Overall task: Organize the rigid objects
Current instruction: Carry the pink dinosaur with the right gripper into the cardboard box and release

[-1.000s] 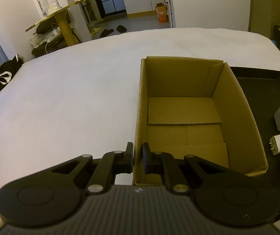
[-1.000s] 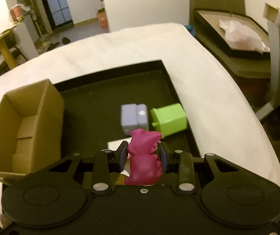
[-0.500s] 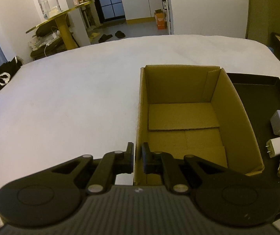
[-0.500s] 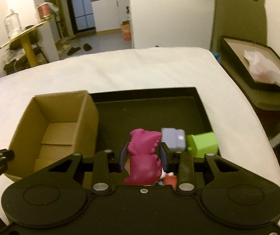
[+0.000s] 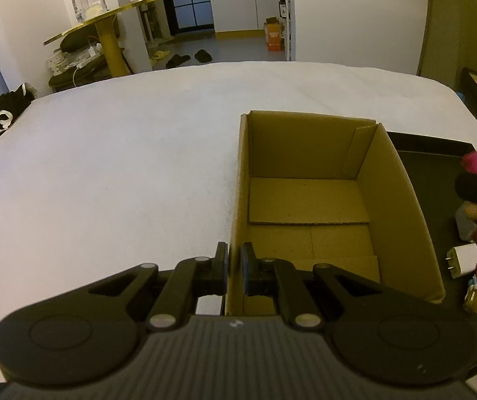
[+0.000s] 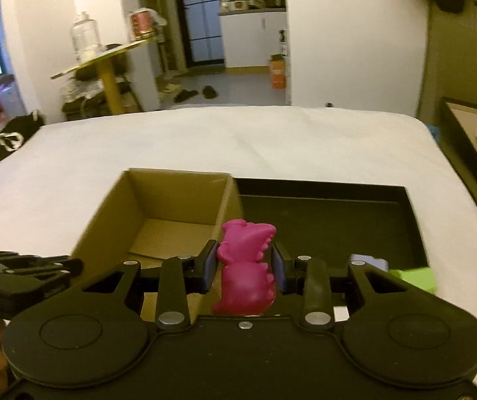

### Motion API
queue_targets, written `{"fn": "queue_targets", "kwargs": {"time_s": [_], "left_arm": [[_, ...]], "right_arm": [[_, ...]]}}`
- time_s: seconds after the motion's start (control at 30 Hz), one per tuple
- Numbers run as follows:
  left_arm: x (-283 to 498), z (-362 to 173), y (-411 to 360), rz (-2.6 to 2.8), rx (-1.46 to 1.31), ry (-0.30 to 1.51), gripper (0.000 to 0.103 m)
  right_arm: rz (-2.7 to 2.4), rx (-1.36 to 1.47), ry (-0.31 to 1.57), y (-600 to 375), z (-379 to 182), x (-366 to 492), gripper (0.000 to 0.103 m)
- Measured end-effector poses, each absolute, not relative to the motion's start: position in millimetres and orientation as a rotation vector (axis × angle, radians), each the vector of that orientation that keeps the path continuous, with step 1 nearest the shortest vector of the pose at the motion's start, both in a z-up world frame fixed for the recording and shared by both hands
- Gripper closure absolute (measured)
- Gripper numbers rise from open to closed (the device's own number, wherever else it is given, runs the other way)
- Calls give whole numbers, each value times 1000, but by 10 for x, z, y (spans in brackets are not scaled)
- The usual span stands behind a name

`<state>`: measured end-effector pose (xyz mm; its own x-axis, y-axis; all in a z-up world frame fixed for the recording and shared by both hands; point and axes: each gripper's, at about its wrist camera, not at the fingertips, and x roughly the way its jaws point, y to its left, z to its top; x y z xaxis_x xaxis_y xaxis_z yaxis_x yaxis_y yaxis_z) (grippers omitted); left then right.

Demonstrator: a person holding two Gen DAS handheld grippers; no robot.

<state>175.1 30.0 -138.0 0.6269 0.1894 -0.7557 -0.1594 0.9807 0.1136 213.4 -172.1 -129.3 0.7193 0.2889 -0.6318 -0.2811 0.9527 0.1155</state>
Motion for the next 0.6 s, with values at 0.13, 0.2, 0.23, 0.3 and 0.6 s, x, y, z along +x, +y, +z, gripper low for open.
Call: {"fn": "queue_targets", "kwargs": {"time_s": [0.13, 0.2, 0.23, 0.3, 0.6], "left_arm": [[1786, -1407, 334, 197, 19, 884, 96], [1807, -1412, 354, 193, 8, 886, 95], [1809, -1416, 356, 192, 4, 885, 95], [1812, -1419, 369, 188, -7, 884, 95], [1842, -1456, 421, 182, -55, 890, 95]], "right_arm": [[356, -1, 683, -1583, -1285, 2175, 69], [372, -12, 681, -1508, -1297, 2206, 69], [376, -16, 682, -1481, -1303, 2220, 69], [385, -22, 689, -1416, -1326, 2254, 69], [441, -10, 713, -1166, -1378, 2383, 69]]}}
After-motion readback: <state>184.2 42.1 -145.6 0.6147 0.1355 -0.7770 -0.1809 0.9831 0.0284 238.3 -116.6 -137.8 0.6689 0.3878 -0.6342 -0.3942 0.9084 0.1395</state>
